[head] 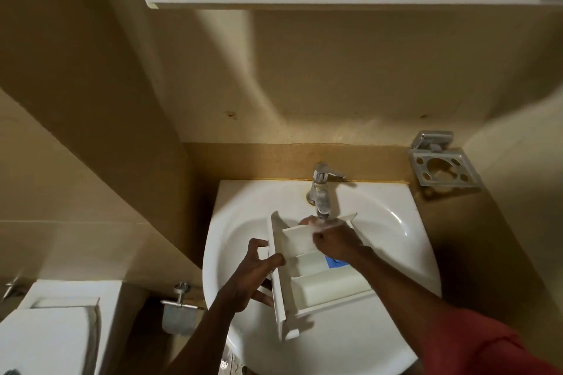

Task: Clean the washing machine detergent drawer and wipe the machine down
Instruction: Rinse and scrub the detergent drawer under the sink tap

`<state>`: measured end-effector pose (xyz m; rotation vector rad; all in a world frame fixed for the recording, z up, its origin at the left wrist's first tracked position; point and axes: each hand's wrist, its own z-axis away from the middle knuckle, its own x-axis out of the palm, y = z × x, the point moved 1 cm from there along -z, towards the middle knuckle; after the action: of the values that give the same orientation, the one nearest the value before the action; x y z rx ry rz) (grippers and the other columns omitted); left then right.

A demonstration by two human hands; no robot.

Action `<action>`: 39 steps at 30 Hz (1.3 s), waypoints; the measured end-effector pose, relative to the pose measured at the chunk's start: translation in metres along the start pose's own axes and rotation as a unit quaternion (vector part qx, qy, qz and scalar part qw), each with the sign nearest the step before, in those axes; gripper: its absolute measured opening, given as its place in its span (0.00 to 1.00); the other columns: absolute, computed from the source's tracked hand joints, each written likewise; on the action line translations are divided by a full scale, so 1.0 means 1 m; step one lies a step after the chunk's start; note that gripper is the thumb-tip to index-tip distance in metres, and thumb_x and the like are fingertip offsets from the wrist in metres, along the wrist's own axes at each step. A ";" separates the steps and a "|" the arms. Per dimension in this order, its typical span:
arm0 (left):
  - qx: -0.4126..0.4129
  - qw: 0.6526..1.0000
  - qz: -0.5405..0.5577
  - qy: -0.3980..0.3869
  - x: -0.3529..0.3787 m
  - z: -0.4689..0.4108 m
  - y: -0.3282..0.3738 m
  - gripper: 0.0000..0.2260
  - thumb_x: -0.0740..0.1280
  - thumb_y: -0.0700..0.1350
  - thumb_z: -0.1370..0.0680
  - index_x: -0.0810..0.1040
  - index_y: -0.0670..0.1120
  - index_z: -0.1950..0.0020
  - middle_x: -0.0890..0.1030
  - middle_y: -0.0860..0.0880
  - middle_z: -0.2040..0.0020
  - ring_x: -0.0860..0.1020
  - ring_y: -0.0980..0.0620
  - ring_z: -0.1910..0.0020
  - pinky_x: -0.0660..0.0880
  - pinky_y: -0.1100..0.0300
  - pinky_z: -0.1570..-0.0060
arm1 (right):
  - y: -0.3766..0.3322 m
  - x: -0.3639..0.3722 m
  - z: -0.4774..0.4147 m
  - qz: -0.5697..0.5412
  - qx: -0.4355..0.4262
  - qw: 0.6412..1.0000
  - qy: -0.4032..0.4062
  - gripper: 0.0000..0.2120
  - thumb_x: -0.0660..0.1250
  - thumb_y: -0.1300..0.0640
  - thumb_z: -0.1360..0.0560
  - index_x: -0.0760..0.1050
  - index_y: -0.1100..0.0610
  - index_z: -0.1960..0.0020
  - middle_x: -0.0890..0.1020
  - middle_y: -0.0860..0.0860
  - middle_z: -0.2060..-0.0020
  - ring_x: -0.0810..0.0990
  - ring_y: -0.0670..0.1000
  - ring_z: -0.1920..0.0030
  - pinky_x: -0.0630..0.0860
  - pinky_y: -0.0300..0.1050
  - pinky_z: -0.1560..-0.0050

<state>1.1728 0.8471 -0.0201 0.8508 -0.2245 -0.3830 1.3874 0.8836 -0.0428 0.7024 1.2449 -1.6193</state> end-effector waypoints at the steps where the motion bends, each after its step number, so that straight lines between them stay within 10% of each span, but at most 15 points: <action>1: 0.001 1.000 0.000 0.001 0.000 0.001 0.000 0.22 0.68 0.50 0.26 0.62 0.52 0.37 0.81 0.43 0.52 0.81 0.45 0.63 0.81 0.49 0.64 | 0.003 -0.004 0.001 0.009 0.041 0.999 -0.001 0.17 0.58 0.50 0.21 0.70 0.42 0.33 0.81 0.53 0.43 0.80 0.56 0.45 0.76 0.45 0.47; 8: -0.003 1.000 -0.005 0.011 -0.004 0.006 0.005 0.20 0.67 0.49 0.23 0.61 0.52 0.36 0.80 0.43 0.51 0.81 0.44 0.61 0.83 0.44 0.60 | 0.017 -0.023 -0.011 -0.370 0.276 0.884 0.075 0.07 0.66 0.59 0.26 0.79 0.62 0.52 0.84 0.57 0.64 0.85 0.56 0.62 0.83 0.53 0.53; 15: -0.006 1.000 -0.004 -0.004 -0.004 0.010 0.008 0.26 0.70 0.52 0.27 0.59 0.54 0.36 0.78 0.44 0.52 0.81 0.45 0.61 0.83 0.44 0.59 | 0.011 -0.008 0.005 0.027 0.209 0.970 0.122 0.18 0.67 0.53 0.28 0.71 0.51 0.39 0.77 0.52 0.43 0.73 0.57 0.38 0.69 0.48 0.40; 22: 0.002 1.000 -0.010 -0.004 0.000 0.010 0.006 0.25 0.71 0.52 0.25 0.58 0.54 0.36 0.80 0.43 0.51 0.82 0.46 0.60 0.83 0.45 0.60 | -0.024 0.017 0.020 -0.057 0.187 0.955 0.226 0.19 0.68 0.57 0.30 0.69 0.58 0.41 0.76 0.56 0.43 0.73 0.59 0.40 0.71 0.51 0.43; 28: -0.010 0.999 -0.037 -0.002 0.007 0.004 0.008 0.21 0.68 0.47 0.25 0.61 0.53 0.37 0.78 0.44 0.52 0.81 0.43 0.61 0.82 0.41 0.60 | -0.013 -0.011 0.007 -0.110 0.292 0.949 0.045 0.16 0.62 0.55 0.25 0.76 0.60 0.40 0.79 0.59 0.41 0.77 0.61 0.40 0.74 0.48 0.42; 39: -0.015 0.999 -0.034 -0.009 0.012 0.002 0.007 0.19 0.66 0.48 0.23 0.60 0.51 0.37 0.77 0.43 0.52 0.81 0.43 0.61 0.82 0.42 0.59 | -0.069 0.008 -0.005 -0.004 0.080 0.990 -0.117 0.18 0.56 0.51 0.21 0.71 0.58 0.35 0.76 0.60 0.36 0.74 0.61 0.37 0.72 0.52 0.40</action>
<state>1.1844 0.8445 -0.0130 0.8276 -0.2063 -0.4566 1.3201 0.8882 -0.0238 0.5858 0.9578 -1.7666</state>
